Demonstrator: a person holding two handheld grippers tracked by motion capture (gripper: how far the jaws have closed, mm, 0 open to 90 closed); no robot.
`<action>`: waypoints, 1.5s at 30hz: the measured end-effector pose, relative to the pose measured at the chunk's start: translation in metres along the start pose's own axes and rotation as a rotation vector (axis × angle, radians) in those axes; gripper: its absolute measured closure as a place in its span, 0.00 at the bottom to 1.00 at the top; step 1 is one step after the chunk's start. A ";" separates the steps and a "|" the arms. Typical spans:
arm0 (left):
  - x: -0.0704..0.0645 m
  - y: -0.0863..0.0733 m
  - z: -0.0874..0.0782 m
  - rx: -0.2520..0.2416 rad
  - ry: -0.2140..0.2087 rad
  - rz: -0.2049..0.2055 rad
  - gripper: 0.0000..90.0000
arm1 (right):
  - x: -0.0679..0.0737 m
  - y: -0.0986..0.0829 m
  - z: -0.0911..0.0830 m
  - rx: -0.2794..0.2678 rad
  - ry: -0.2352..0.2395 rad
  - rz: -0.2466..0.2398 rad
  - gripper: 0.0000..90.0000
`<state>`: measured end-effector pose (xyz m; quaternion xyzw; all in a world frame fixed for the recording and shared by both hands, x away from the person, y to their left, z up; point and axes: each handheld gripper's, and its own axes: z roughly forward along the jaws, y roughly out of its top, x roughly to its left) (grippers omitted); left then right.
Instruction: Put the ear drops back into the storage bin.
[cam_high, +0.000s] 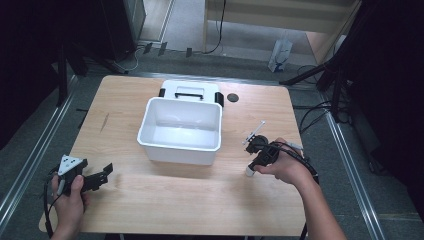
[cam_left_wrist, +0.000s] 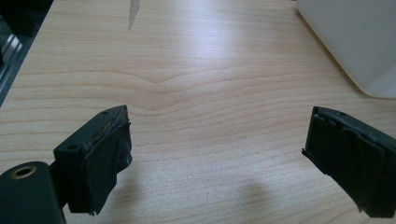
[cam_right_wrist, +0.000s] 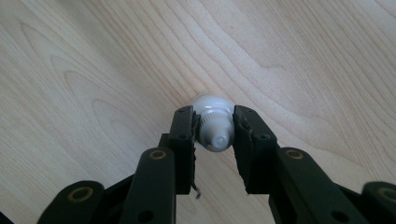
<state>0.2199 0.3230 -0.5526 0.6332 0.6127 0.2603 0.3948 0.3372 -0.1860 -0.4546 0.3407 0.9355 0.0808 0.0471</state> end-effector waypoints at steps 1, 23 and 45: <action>0.000 0.000 0.000 0.000 -0.001 0.000 0.09 | -0.001 0.000 0.000 -0.005 0.000 0.002 0.79; 0.000 0.000 0.000 0.002 -0.005 -0.001 0.09 | -0.006 0.022 -0.055 -0.052 -0.015 -0.092 0.80; 0.001 0.000 0.000 -0.006 -0.016 0.001 0.09 | 0.007 0.080 -0.108 -0.089 -0.038 -0.120 0.80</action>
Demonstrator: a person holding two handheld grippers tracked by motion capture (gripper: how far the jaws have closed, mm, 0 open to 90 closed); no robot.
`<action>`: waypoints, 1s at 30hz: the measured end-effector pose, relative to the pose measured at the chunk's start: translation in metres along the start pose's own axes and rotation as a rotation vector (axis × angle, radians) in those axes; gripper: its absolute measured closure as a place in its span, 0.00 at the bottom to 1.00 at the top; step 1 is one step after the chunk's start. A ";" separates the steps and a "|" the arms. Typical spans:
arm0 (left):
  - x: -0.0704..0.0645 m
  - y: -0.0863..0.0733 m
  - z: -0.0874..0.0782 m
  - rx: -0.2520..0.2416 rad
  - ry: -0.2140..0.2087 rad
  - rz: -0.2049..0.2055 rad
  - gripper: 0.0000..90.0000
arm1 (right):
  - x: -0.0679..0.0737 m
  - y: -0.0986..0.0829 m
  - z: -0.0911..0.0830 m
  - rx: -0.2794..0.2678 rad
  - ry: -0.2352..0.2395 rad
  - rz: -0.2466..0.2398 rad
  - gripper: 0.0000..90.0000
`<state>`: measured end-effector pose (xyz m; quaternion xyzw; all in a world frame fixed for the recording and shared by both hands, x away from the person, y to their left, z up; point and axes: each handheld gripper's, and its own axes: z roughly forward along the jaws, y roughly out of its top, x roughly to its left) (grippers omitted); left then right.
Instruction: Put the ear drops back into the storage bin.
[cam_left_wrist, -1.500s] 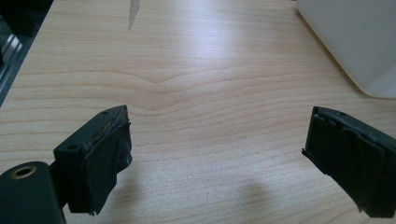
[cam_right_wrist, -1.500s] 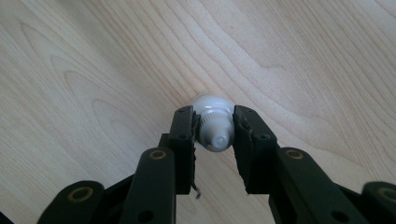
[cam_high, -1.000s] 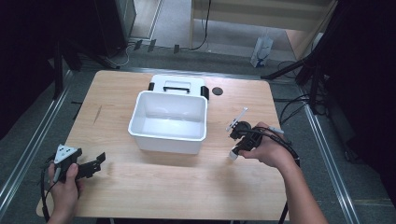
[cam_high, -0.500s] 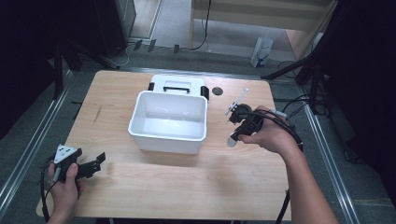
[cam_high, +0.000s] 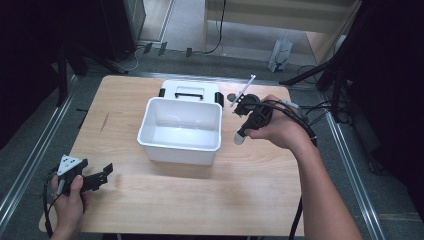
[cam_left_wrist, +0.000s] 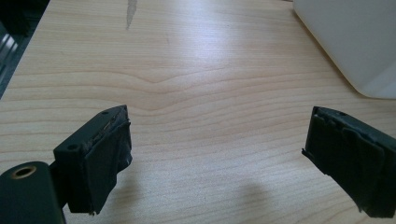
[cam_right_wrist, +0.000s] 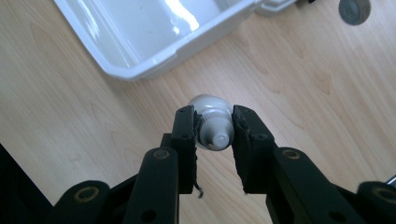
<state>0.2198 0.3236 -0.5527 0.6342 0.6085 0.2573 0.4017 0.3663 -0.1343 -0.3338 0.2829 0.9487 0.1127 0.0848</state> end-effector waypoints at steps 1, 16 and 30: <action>0.000 0.000 0.000 0.000 -0.001 0.003 0.09 | 0.000 0.003 -0.001 -0.004 -0.003 0.000 0.80; -0.001 0.000 0.000 0.000 0.003 0.010 0.09 | 0.012 0.039 -0.018 -0.026 -0.021 -0.055 0.80; -0.002 0.000 0.000 0.001 0.008 0.018 0.09 | 0.028 0.064 -0.009 -0.036 -0.007 -0.114 0.80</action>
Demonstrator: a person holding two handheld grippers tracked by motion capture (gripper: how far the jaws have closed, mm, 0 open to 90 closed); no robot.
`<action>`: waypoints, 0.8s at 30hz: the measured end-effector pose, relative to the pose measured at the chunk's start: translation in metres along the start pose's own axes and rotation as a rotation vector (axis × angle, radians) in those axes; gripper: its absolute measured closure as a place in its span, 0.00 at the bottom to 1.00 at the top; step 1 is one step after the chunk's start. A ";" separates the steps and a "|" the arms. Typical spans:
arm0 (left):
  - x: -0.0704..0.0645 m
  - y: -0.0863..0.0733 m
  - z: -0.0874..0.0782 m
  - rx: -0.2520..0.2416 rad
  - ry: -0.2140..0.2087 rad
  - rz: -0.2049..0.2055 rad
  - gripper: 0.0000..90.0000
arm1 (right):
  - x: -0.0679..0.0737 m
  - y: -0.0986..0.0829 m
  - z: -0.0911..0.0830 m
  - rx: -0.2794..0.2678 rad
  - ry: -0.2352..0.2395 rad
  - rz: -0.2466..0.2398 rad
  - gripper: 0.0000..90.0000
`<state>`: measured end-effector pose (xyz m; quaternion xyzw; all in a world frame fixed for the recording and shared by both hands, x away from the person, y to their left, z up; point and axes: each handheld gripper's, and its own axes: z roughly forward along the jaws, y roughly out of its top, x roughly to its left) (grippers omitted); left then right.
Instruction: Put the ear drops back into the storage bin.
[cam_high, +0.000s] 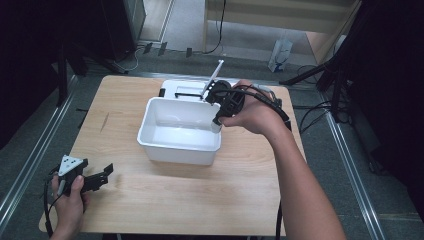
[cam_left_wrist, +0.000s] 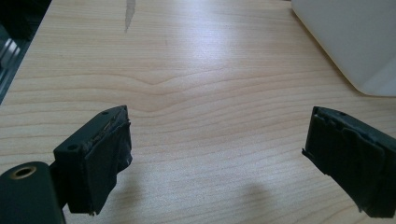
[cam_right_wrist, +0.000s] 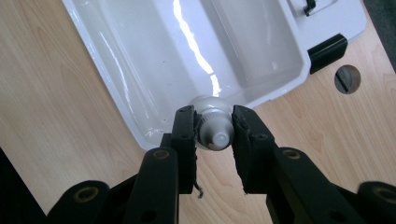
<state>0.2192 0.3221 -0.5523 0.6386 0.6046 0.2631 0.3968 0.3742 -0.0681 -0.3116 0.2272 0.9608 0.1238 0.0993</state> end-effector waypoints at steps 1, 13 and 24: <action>0.000 0.000 0.000 0.000 0.000 0.000 0.09 | 0.000 0.000 0.000 0.000 0.000 0.000 0.80; 0.000 0.000 0.000 -0.002 -0.003 -0.003 0.09 | 0.003 0.010 0.027 0.011 -0.041 -0.079 0.80; 0.000 0.000 0.001 -0.001 -0.001 0.001 0.09 | 0.000 0.004 0.053 0.014 -0.077 -0.147 0.80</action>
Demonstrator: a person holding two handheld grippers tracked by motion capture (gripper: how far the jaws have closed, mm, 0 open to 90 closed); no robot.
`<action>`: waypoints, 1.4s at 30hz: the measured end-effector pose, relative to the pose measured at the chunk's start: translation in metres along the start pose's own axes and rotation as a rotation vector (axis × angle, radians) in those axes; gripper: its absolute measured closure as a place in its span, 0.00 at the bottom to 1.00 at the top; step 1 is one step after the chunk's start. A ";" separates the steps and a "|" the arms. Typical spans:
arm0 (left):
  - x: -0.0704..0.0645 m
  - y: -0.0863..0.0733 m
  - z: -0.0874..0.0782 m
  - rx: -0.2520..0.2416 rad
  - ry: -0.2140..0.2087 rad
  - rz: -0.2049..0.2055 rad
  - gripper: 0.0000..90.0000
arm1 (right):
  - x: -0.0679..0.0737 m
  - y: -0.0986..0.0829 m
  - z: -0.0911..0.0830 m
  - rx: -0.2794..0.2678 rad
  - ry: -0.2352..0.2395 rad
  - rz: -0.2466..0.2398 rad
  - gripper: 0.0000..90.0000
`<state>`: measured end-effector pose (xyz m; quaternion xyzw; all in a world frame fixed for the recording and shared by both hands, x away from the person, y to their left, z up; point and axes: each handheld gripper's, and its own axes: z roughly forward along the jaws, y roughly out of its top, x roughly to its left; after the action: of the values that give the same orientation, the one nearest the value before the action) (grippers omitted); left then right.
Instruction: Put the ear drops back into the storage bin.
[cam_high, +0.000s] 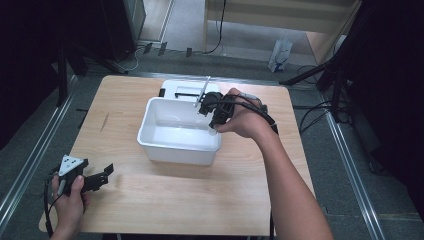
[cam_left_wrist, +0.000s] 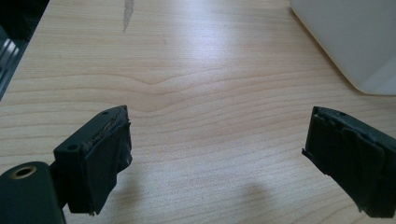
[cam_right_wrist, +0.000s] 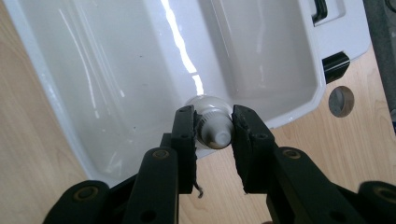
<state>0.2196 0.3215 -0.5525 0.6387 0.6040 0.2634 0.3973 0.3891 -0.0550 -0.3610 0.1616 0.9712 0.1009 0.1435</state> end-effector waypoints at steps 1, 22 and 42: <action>0.000 0.000 0.000 0.000 0.000 0.000 0.09 | 0.001 0.000 0.002 -0.002 -0.003 -0.003 0.80; 0.000 0.000 0.000 0.002 -0.005 -0.003 0.09 | 0.010 -0.002 0.050 0.082 0.074 -0.128 0.80; 0.001 0.000 0.001 0.008 -0.010 -0.003 0.09 | 0.019 0.009 0.073 0.172 0.096 -0.189 0.80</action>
<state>0.2203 0.3221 -0.5528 0.6408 0.6039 0.2571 0.3983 0.3971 -0.0289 -0.4325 0.0761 0.9928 0.0110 0.0914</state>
